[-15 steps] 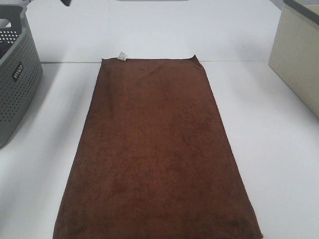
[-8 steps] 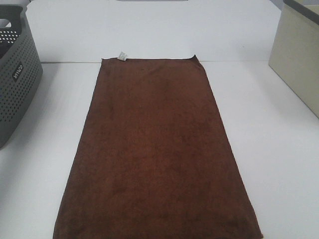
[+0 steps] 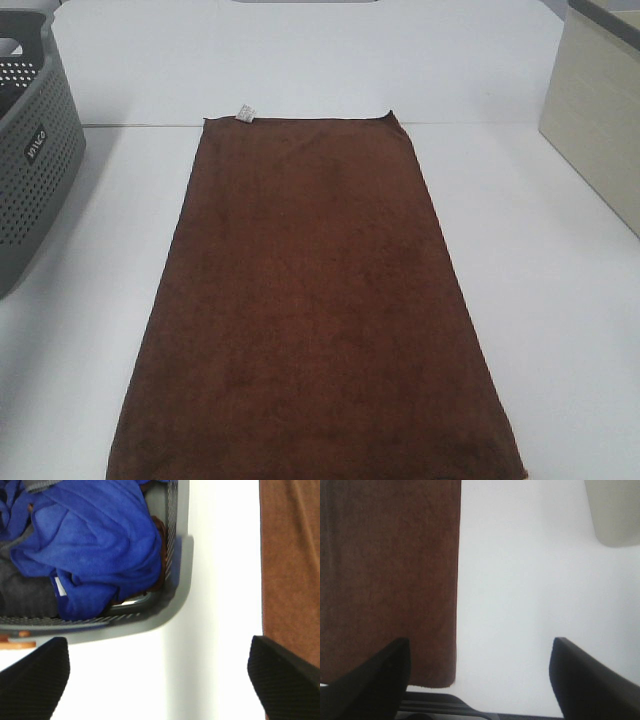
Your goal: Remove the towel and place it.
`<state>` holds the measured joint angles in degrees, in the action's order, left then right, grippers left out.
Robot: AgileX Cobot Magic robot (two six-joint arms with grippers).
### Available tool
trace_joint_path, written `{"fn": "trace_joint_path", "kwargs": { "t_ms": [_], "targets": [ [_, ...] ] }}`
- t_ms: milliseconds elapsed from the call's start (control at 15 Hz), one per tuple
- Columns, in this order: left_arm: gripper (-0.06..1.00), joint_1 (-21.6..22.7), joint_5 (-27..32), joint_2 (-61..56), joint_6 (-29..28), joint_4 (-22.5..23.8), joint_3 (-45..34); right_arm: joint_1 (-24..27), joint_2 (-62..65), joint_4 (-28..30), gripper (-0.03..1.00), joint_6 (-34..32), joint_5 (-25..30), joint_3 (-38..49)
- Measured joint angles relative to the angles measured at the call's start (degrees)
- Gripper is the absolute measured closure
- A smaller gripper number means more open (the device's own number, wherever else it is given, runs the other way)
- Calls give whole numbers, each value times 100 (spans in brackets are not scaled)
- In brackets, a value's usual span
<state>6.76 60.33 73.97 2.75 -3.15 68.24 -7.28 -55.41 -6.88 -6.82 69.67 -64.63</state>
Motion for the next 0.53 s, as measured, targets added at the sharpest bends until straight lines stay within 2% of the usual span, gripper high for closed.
{"fn": "trace_joint_path", "kwargs": {
  "t_ms": [200, 400, 533],
  "targets": [
    [6, 0, -327, -1662, -97, -6, -1696, 0, 1541, 0, 23, -17, -304, 1272],
    [7, 0, -332, -3438, -355, -6, -2544, 0, 2601, 0, 23, -40, -464, 1856],
    [7, 0, -338, -4566, -384, 149, -2922, 0, 3014, 0, 23, 97, -481, 2091]
  ]
}}
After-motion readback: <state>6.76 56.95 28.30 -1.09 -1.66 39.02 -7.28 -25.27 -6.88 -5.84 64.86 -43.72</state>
